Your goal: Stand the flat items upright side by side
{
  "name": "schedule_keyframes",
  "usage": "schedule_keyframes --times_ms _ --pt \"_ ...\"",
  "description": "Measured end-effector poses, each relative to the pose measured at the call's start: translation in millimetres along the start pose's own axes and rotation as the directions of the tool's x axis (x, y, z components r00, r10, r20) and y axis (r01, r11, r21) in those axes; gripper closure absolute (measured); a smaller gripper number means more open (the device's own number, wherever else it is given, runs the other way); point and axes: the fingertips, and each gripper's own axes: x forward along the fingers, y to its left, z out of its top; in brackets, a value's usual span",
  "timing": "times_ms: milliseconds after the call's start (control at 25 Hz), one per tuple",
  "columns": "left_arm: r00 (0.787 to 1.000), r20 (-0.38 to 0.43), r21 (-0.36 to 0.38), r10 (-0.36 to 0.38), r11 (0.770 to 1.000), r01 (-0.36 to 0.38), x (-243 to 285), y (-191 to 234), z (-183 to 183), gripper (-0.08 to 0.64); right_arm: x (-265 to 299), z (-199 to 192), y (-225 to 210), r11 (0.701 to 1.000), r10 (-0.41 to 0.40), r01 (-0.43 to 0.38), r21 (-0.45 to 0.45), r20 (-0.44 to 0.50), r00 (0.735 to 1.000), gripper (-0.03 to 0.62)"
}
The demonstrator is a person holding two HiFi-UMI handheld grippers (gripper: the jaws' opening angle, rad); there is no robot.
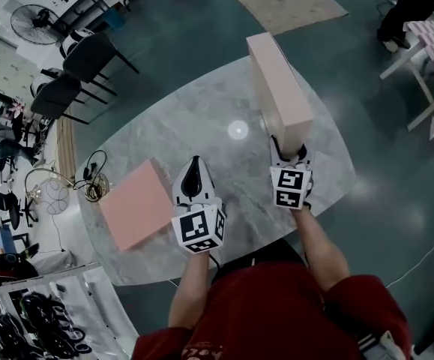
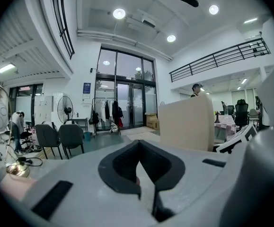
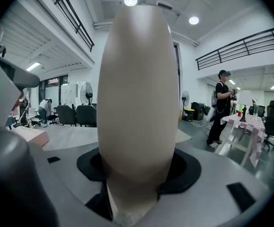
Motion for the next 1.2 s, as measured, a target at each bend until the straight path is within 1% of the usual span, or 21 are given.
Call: schedule_keyframes --times_ms 240,400,520,720,920,1200 --pt "0.999 -0.027 0.009 0.025 1.0 -0.025 -2 -6 -10 0.554 11 -20 -3 1.0 0.013 -0.013 -0.007 -0.022 1.0 0.325" --pt "0.998 -0.039 0.008 0.04 0.999 -0.039 -5 -7 -17 0.555 13 -19 0 1.0 0.019 -0.019 -0.02 -0.014 1.0 0.317" --pt "0.998 -0.039 0.002 0.052 0.999 -0.052 -9 -8 -17 0.555 12 -18 -1 0.999 0.029 -0.029 -0.023 -0.013 0.999 0.292" --pt "0.996 -0.034 0.001 0.076 0.997 -0.076 -17 -2 -19 0.555 10 -21 3 0.997 0.078 -0.079 -0.013 -0.013 0.997 0.277" --pt "0.995 -0.025 -0.01 0.096 0.995 -0.097 -28 5 -21 0.555 -3 -28 9 0.995 0.1 -0.1 0.0 -0.027 0.995 0.259" --pt "0.992 -0.015 -0.042 0.123 0.991 -0.124 -48 23 -31 0.554 -33 -42 9 0.997 0.08 -0.08 -0.01 -0.035 0.996 0.256"
